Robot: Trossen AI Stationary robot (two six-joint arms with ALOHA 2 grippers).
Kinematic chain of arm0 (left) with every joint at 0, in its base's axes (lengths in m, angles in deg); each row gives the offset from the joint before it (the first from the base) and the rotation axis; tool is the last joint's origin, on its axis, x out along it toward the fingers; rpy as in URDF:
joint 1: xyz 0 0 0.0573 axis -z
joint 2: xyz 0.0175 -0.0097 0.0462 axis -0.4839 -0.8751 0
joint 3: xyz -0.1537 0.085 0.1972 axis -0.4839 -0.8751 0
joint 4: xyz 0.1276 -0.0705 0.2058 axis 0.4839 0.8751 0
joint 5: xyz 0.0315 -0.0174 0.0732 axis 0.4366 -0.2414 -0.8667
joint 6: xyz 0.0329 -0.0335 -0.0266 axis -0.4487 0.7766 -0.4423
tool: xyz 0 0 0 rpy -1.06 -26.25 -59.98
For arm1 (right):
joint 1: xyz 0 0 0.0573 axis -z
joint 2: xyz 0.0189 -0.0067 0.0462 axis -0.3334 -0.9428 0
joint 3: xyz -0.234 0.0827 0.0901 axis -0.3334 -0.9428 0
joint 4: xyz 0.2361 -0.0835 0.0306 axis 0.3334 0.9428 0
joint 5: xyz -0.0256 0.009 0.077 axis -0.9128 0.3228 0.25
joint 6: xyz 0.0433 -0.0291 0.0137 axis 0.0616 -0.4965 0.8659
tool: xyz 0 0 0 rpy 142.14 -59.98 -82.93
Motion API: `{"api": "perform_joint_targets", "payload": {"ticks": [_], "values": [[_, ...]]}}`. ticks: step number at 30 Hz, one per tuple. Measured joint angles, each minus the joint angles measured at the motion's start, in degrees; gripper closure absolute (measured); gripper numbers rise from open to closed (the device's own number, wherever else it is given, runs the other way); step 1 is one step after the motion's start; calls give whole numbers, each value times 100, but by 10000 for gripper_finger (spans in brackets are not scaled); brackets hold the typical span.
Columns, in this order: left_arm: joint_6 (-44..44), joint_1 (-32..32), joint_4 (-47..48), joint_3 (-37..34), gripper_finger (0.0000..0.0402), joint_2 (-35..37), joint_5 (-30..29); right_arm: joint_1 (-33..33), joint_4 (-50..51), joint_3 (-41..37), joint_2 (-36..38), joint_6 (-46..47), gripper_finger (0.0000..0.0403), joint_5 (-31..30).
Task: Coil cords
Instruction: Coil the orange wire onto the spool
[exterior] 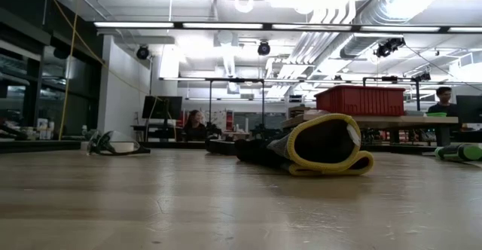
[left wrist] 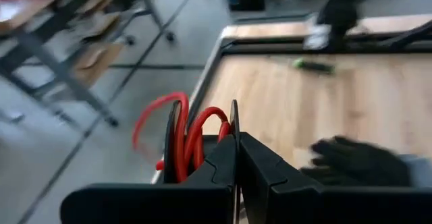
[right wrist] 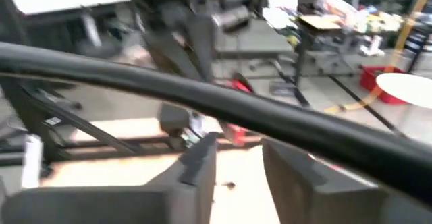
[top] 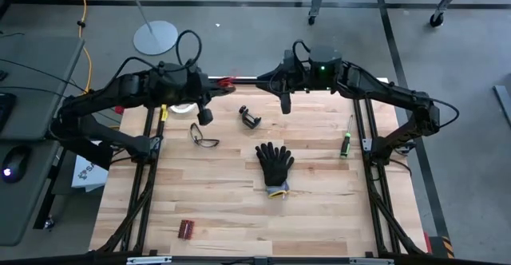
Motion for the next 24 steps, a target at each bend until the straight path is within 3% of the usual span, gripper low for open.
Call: {"api": "perform_joint_targets", "payload": {"ticks": [6, 16, 24], "values": [[201, 183, 6, 846, 401, -404, 768, -79, 255, 0, 0, -365, 216, -516], [267, 410, -105, 1456, 401, -576, 738, -161, 352, 0, -26, -487, 210, -531], [471, 516, -298, 1474, 401, -559, 738, -166, 295, 0, -31, -733, 210, -1370]]}}
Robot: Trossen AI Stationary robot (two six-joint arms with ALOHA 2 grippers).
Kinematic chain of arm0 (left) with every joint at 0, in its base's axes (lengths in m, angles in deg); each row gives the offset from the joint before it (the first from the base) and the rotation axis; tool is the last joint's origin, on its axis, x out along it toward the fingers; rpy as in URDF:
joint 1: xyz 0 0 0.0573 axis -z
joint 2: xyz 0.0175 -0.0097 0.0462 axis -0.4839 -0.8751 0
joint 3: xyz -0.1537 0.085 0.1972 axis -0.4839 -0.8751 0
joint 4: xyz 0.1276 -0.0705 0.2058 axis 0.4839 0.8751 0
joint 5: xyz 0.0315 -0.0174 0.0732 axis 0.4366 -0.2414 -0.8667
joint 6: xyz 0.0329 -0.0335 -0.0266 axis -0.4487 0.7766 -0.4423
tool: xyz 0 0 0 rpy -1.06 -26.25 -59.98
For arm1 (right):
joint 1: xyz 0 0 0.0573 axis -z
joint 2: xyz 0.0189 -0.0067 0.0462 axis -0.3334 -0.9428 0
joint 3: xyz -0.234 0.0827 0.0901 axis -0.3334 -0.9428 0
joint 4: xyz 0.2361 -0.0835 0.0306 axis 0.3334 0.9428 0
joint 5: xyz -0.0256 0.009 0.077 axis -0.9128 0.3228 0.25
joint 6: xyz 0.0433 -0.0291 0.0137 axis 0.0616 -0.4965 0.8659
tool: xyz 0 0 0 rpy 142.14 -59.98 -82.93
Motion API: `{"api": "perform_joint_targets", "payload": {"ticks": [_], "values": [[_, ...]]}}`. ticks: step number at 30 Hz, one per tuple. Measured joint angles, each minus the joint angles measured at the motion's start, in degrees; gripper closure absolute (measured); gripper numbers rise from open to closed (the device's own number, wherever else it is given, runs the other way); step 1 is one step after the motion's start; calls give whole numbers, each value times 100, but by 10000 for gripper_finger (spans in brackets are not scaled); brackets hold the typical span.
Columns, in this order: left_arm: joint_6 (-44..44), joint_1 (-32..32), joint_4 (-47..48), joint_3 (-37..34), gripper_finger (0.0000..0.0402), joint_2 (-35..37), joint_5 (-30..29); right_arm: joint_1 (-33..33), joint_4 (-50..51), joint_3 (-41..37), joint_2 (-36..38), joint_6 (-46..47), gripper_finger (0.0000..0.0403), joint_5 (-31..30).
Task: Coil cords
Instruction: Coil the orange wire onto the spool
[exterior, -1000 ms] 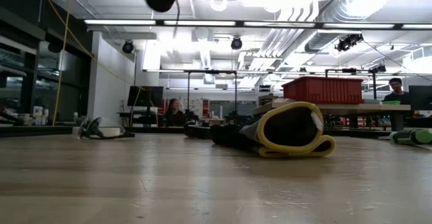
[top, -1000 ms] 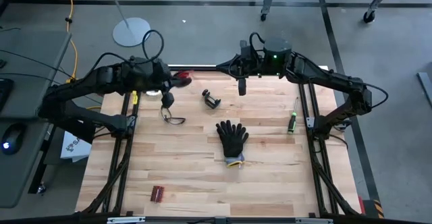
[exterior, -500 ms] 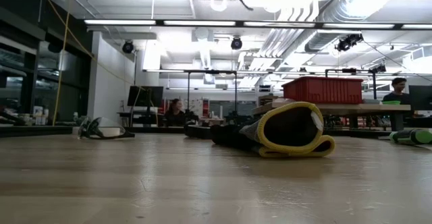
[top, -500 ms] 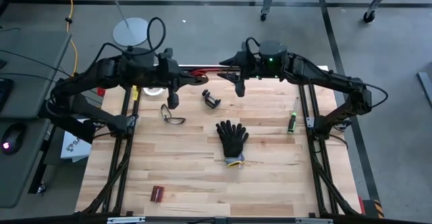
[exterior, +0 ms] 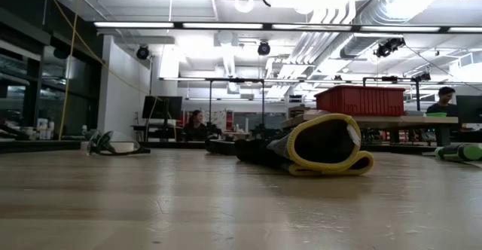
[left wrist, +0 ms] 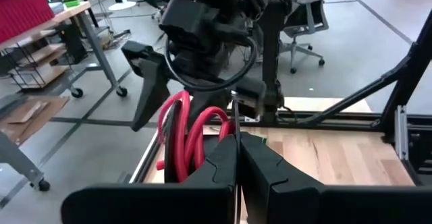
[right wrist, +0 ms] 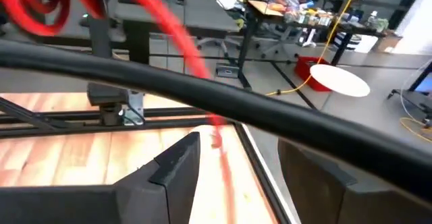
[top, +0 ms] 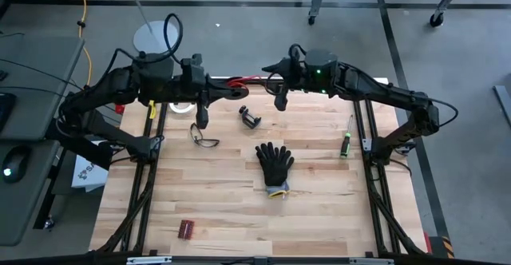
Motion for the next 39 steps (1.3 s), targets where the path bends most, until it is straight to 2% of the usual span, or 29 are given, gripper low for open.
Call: {"api": "perform_joint_targets", "payload": {"ticks": [7, 12, 15, 18, 23, 25, 36, 39], "values": [[240, 5, -27, 0, 401, 0, 2, -117, 50, 0, -15, -12, 210, 408], [391, 31, -204, 0, 401, 2, 308, -119, 14, 0, -128, -338, 210, -64], [540, 35, -282, 0, 401, 2, 443, -76, -36, 0, -139, -257, 210, -119], [585, 34, -245, 0, 401, 2, 435, -100, -40, 0, -113, -136, 210, 60], [581, 29, -223, -2, 401, 2, 138, -320, -44, 0, -61, 31, 210, 826], [578, 25, -223, -1, 401, 2, 29, -429, -44, 0, -49, 25, 210, 869], [753, 25, -56, 0, 401, 42, 56, -489, -375, 0, 114, -544, 210, -405], [844, 25, -69, 0, 401, 72, 143, -368, -335, 0, 107, -549, 210, -278]]}}
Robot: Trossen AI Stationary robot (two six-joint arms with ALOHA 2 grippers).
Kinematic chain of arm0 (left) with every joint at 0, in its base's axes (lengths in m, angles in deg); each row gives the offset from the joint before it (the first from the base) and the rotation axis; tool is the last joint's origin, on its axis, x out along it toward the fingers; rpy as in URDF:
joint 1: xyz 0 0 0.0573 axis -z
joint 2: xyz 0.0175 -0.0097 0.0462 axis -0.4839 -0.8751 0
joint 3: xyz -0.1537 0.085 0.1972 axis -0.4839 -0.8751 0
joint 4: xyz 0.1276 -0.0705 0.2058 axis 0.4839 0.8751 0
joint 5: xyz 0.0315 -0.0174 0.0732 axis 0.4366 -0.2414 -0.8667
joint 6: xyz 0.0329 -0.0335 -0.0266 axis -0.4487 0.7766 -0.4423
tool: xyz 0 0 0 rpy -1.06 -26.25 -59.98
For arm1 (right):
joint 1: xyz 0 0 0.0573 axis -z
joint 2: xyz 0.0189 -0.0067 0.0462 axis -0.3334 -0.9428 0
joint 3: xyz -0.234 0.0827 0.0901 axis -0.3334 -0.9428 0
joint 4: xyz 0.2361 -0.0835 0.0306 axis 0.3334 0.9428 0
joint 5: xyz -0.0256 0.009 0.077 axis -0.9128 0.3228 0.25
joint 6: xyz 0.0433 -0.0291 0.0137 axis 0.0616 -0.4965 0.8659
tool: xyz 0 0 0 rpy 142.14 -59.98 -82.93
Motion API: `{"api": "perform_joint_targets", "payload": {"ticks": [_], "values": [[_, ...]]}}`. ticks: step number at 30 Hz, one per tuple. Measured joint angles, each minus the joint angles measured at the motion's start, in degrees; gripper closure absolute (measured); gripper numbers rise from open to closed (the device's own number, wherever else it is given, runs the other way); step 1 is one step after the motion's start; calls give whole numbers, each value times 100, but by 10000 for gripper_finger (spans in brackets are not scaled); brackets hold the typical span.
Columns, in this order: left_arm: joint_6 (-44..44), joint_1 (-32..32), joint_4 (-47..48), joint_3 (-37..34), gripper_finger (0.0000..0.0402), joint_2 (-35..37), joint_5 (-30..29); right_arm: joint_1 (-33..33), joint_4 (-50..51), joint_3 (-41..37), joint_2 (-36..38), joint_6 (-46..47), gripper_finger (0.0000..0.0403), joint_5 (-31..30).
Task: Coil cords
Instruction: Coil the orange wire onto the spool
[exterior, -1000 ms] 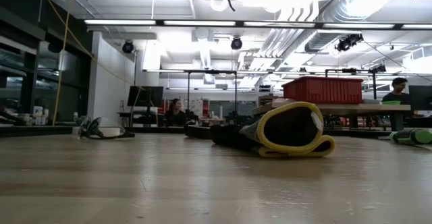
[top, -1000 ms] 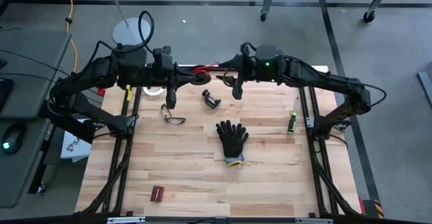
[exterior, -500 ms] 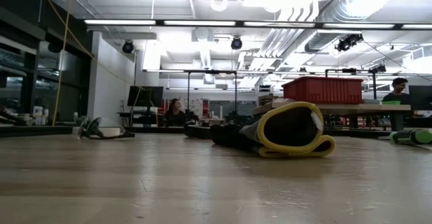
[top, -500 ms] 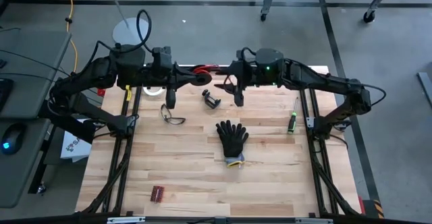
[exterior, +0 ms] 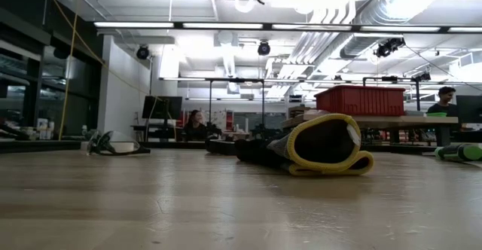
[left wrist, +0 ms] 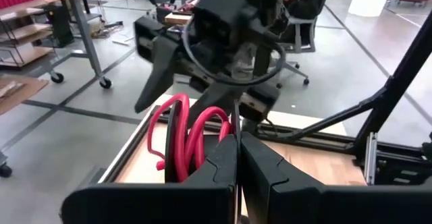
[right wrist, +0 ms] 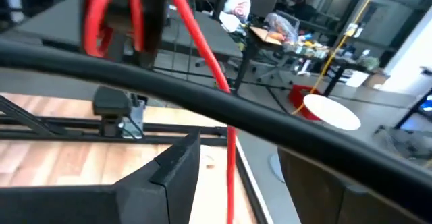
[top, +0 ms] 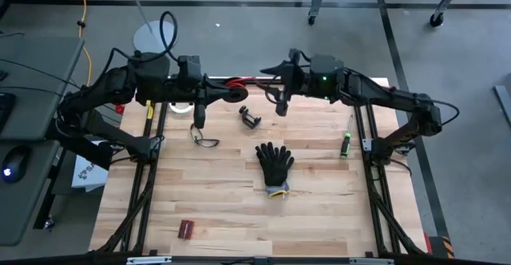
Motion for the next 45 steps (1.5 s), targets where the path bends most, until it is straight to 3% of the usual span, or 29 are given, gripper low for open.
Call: {"api": "perform_joint_targets", "payload": {"ticks": [5, 19, 27, 37, 43, 45], "values": [[46, 0, -79, 0, 401, -4, 7, 96, 31, 0, -85, 188, 210, 275], [0, 0, -213, 0, 401, 52, 125, 281, 195, -2, -287, 345, 216, 175], [12, 0, -175, -1, 401, 128, -14, 241, 347, -2, -279, 403, 268, 177], [39, 0, -171, 0, 401, 155, -17, 239, 301, -2, -274, 498, 305, -13], [22, 0, -56, 0, 401, 169, -185, 180, 328, -2, -272, 604, 389, -29], [25, 0, 90, 0, 401, 203, -300, 120, 431, -2, -272, 721, 395, -82]]}}
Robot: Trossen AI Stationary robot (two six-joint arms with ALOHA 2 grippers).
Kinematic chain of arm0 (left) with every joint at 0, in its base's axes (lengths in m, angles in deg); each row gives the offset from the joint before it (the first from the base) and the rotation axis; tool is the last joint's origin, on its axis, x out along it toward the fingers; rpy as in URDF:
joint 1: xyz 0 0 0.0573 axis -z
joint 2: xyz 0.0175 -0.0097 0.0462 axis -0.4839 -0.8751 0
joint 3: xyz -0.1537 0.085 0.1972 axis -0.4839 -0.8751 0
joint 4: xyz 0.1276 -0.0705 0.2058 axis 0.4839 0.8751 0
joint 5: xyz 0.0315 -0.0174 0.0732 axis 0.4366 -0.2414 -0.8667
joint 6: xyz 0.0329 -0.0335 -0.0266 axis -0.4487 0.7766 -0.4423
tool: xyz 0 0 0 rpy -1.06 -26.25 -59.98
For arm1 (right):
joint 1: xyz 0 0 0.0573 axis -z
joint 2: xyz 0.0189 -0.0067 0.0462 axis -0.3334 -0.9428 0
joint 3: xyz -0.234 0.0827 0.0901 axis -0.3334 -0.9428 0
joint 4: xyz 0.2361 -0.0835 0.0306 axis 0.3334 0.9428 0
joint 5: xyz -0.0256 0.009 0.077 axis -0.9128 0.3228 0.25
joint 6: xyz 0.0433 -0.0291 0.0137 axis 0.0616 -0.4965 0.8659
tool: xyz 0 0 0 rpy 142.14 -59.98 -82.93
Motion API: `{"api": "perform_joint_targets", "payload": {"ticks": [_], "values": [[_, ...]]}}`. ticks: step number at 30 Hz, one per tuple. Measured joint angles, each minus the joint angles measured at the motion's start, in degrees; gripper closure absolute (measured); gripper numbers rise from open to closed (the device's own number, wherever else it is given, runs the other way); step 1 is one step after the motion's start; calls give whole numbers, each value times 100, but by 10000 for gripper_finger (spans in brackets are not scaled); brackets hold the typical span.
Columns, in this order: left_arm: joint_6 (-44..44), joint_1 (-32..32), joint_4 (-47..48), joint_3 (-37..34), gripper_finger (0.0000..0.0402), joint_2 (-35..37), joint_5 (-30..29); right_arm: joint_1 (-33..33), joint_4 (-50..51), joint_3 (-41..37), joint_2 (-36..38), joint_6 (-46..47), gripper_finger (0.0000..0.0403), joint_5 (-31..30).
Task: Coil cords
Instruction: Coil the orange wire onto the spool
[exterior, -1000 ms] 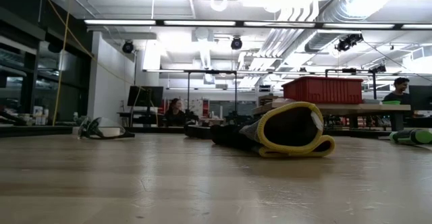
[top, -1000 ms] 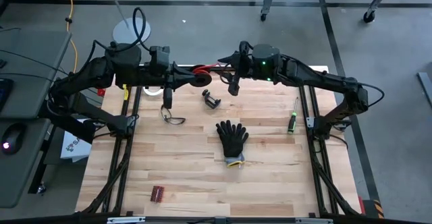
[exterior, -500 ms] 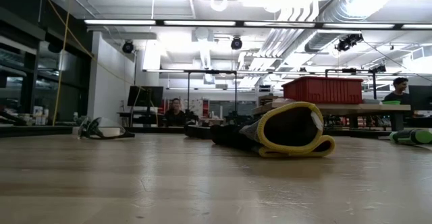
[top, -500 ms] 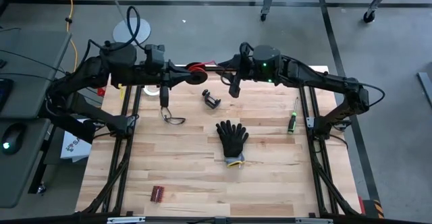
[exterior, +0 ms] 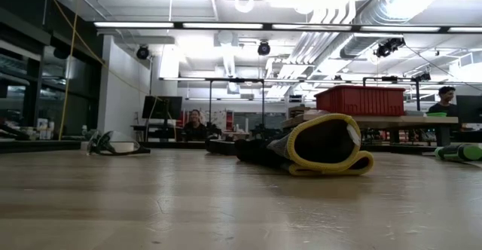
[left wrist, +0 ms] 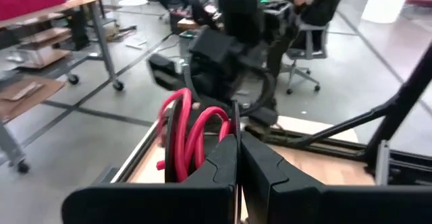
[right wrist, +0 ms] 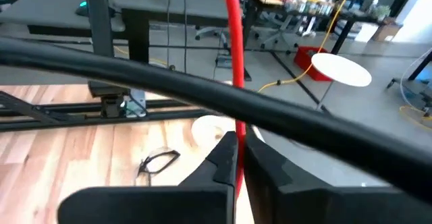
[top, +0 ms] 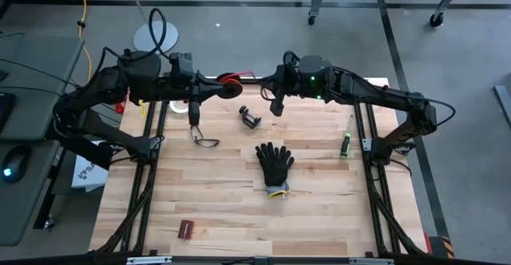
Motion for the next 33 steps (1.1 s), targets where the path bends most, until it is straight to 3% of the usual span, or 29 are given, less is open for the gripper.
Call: {"api": "perform_joint_targets", "payload": {"ticks": [8, 18, 23, 29, 33], "values": [[-6, -11, 166, 0, 401, 199, -774, -119, 226, 0, 2, 251, 402, 58], [107, -229, 173, 0, 401, 330, -882, -119, 293, 0, 2, 437, 402, 309], [283, -392, -331, -2, 401, 172, -887, -165, 142, 0, 1, 627, 403, 459], [481, -707, -1615, -2, 401, -141, -208, -261, -134, 1, 2, 594, 403, 462], [1370, -930, -2305, -2, 401, -406, 463, -326, -325, 1, 2, 594, 403, 462]]}}
